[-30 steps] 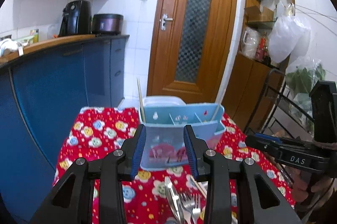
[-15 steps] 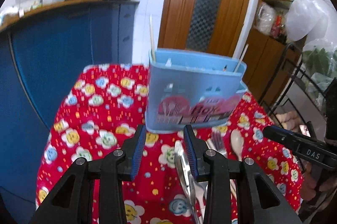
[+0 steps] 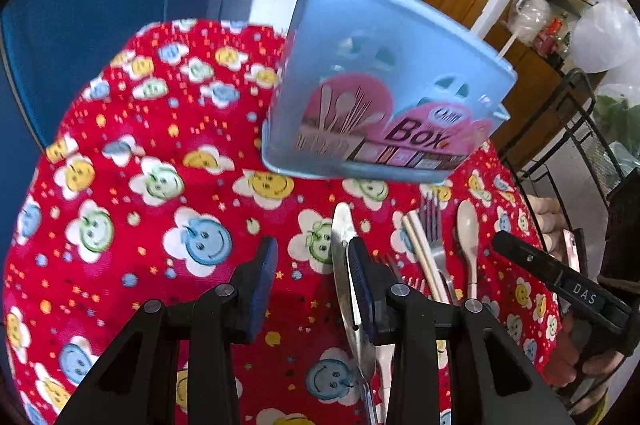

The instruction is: Organize utensils

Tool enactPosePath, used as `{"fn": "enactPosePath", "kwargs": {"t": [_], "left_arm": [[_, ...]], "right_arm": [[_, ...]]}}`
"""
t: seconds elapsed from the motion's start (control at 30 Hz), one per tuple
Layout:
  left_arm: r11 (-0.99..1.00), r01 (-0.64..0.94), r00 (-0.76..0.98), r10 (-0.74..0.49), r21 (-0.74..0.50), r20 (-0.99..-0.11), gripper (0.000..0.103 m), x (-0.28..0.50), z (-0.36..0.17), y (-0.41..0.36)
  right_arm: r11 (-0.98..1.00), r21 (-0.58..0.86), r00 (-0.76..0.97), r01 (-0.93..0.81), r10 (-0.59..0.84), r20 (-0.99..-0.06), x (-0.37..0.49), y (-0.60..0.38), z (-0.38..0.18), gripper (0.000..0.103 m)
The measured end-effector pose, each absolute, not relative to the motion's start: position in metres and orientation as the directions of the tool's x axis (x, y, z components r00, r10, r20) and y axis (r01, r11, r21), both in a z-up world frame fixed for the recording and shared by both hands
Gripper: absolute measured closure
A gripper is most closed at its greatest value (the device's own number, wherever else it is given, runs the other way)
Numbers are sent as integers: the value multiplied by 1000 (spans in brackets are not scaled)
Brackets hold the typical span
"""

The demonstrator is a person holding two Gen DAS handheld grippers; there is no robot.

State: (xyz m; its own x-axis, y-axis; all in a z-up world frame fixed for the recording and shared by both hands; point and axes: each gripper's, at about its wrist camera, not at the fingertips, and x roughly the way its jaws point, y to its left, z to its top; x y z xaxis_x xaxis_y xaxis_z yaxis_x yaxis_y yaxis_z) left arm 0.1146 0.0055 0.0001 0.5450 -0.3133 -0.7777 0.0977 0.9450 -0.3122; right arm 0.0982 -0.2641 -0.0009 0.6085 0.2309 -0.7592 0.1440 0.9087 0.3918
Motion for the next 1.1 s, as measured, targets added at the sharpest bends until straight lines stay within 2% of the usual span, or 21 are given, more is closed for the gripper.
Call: {"fn": "enactPosePath", "kwargs": {"t": [0.4, 0.6, 0.9, 0.93, 1.0, 1.07, 1.1], "left_arm": [[952, 76, 502, -295, -298, -813, 65, 124, -13, -4], [932, 109, 478, -355, -347, -803, 65, 125, -13, -12], [943, 94, 497, -321, -318, -806, 66, 130, -17, -24], [946, 94, 500, -315, -311, -807, 68, 129, -16, -25], [949, 95, 505, -305, -300, -808, 82, 127, -16, -23], [946, 95, 505, -313, -309, -805, 89, 125, -16, -22], [945, 92, 505, -317, -315, -803, 94, 124, -16, -21]], "right_arm": [[894, 426, 582, 142, 272, -766, 111, -263, -17, 64], [900, 414, 581, 134, 267, -769, 116, -261, -19, 64], [918, 380, 580, 113, 250, -776, 121, -256, -18, 66], [919, 376, 579, 114, 246, -777, 122, -257, -18, 68], [921, 372, 577, 117, 241, -780, 123, -258, -18, 74], [928, 354, 578, 120, 225, -784, 123, -259, -18, 91], [928, 354, 577, 117, 226, -784, 123, -260, -18, 93]]}}
